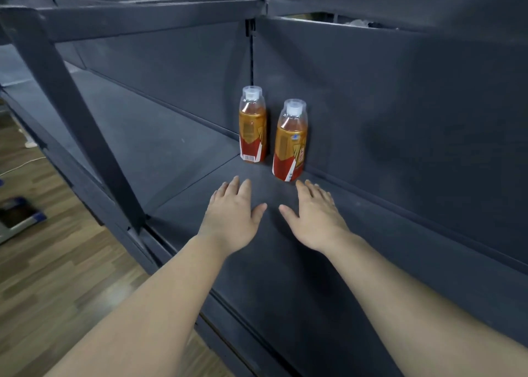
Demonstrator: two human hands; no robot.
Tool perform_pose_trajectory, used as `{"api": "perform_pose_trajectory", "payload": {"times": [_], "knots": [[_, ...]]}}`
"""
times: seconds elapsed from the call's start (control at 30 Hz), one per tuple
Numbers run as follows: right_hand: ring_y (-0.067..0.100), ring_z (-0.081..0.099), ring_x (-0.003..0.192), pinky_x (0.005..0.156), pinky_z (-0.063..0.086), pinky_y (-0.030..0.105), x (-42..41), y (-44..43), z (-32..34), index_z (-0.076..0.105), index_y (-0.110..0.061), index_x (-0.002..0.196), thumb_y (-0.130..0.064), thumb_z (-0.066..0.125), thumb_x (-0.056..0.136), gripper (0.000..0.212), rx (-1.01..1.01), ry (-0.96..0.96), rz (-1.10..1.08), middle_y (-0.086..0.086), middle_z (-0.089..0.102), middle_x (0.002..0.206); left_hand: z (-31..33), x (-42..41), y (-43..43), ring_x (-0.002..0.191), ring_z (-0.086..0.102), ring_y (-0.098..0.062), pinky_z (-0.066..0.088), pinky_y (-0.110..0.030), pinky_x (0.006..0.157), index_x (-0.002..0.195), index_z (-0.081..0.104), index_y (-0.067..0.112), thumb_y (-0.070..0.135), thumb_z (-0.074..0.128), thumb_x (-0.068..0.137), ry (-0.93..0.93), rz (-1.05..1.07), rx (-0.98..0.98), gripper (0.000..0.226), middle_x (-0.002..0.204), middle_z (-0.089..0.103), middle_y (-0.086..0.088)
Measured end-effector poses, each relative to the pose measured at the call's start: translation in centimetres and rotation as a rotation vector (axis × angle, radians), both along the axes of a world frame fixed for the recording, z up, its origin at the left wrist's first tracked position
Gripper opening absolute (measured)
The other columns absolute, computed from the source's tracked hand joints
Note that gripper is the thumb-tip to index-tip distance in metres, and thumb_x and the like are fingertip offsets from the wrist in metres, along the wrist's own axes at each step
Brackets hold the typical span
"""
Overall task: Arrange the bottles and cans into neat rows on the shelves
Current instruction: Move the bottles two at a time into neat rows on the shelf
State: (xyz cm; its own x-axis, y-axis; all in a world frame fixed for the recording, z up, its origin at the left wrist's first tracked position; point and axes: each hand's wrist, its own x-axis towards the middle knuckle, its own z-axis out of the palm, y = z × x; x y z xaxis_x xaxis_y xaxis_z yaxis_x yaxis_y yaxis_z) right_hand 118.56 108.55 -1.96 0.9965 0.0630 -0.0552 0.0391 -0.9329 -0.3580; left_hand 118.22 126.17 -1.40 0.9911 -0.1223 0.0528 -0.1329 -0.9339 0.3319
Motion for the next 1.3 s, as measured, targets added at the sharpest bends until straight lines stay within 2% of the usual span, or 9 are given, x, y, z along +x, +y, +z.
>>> {"api": "perform_pose_trajectory", "payload": {"times": [0.2, 0.3, 0.43, 0.57, 0.63, 0.7, 0.87, 1.13, 1.3], "knots": [[0.023, 0.010, 0.154, 0.125, 0.014, 0.041, 3.1, 0.4, 0.0, 0.005, -0.019, 0.160, -0.051, 0.050, 0.099, 0.082, 0.107, -0.025, -0.157, 0.003, 0.011, 0.167, -0.2, 5.5, 0.8, 0.153, 0.012, -0.028, 0.017, -0.041, 0.123, 0.158, 0.018, 0.013, 0.047, 0.043, 0.103, 0.033, -0.008, -0.136, 0.069, 0.165, 0.017, -0.010], [0.023, 0.018, 0.152, 0.118, 0.028, 0.042, 4.8, 1.0, 0.1, 0.009, -0.022, 0.159, -0.052, 0.056, 0.096, 0.084, 0.244, -0.048, -0.293, 0.001, 0.017, 0.166, 0.2, 8.1, 1.1, 0.148, 0.028, -0.027, 0.031, -0.039, 0.117, 0.155, 0.025, 0.017, 0.044, 0.049, 0.101, 0.052, 0.028, -0.286, 0.065, 0.161, 0.030, -0.006], [0.023, 0.027, 0.149, 0.115, 0.033, 0.043, 6.9, 1.8, -0.2, 0.011, -0.020, 0.159, -0.048, 0.062, 0.095, 0.087, 0.405, -0.111, -0.406, 0.002, 0.023, 0.163, 1.2, 11.3, 0.7, 0.108, 0.050, -0.015, 0.038, -0.029, 0.086, 0.146, 0.034, 0.015, 0.037, 0.057, 0.100, 0.134, 0.198, -0.702, 0.056, 0.137, 0.053, -0.003], [0.021, 0.030, 0.147, 0.114, 0.034, 0.042, 8.8, 2.8, -0.5, 0.012, -0.021, 0.158, -0.044, 0.071, 0.089, 0.094, 0.537, -0.164, -0.487, 0.000, 0.027, 0.161, 0.6, 14.6, 0.2, 0.080, 0.050, 0.000, 0.040, -0.027, 0.083, 0.144, 0.030, 0.016, 0.033, 0.063, 0.098, 0.117, 0.202, -0.840, 0.060, 0.107, 0.050, 0.013], [0.019, 0.036, 0.143, 0.111, 0.038, 0.040, 9.8, 3.2, -0.7, 0.015, -0.022, 0.157, -0.042, 0.075, 0.086, 0.095, 0.585, -0.187, -0.500, -0.001, 0.034, 0.156, 0.2, 15.9, 0.1, 0.095, 0.055, -0.001, 0.043, -0.029, 0.087, 0.149, 0.025, 0.015, 0.031, 0.066, 0.096, 0.103, 0.190, -0.862, 0.069, 0.110, 0.051, 0.016], [0.017, 0.043, 0.136, 0.108, 0.043, 0.038, 10.5, 3.4, -1.0, 0.020, -0.023, 0.155, -0.041, 0.078, 0.083, 0.094, 0.625, -0.215, -0.502, -0.002, 0.041, 0.149, -0.5, 16.9, 0.1, 0.118, 0.054, -0.011, 0.044, -0.032, 0.096, 0.153, 0.019, 0.018, 0.032, 0.069, 0.093, 0.095, 0.187, -0.886, 0.079, 0.130, 0.053, 0.009], [0.015, 0.048, 0.129, 0.105, 0.046, 0.038, 11.8, 3.6, -1.5, 0.027, -0.022, 0.152, -0.042, 0.080, 0.080, 0.092, 0.657, -0.262, -0.521, -0.003, 0.046, 0.142, -1.6, 19.7, -0.1, 0.132, 0.049, -0.023, 0.044, -0.046, 0.110, 0.156, 0.013, 0.024, 0.034, 0.075, 0.087, 0.063, 0.174, -0.894, 0.093, 0.144, 0.048, -0.002], [0.012, 0.050, 0.123, 0.100, 0.046, 0.032, 12.6, 3.4, -1.9, 0.033, -0.023, 0.146, -0.041, 0.081, 0.079, 0.084, 0.657, -0.302, -0.533, -0.004, 0.050, 0.135, -1.9, 21.8, -0.1, 0.120, 0.055, -0.016, 0.048, -0.034, 0.097, 0.147, 0.028, 0.030, 0.026, 0.079, 0.083, -0.006, 0.073, -0.911, 0.081, 0.132, 0.054, 0.006], [0.013, 0.048, 0.123, 0.103, 0.046, 0.036, 12.7, 3.2, -1.8, 0.035, -0.026, 0.143, -0.041, 0.083, 0.076, 0.084, 0.665, -0.295, -0.524, -0.005, 0.048, 0.134, -2.1, 22.0, 0.1, 0.116, 0.057, -0.017, 0.050, -0.041, 0.100, 0.144, 0.032, 0.029, 0.027, 0.078, 0.084, 0.009, 0.062, -0.917, 0.076, 0.126, 0.057, 0.006]]}}
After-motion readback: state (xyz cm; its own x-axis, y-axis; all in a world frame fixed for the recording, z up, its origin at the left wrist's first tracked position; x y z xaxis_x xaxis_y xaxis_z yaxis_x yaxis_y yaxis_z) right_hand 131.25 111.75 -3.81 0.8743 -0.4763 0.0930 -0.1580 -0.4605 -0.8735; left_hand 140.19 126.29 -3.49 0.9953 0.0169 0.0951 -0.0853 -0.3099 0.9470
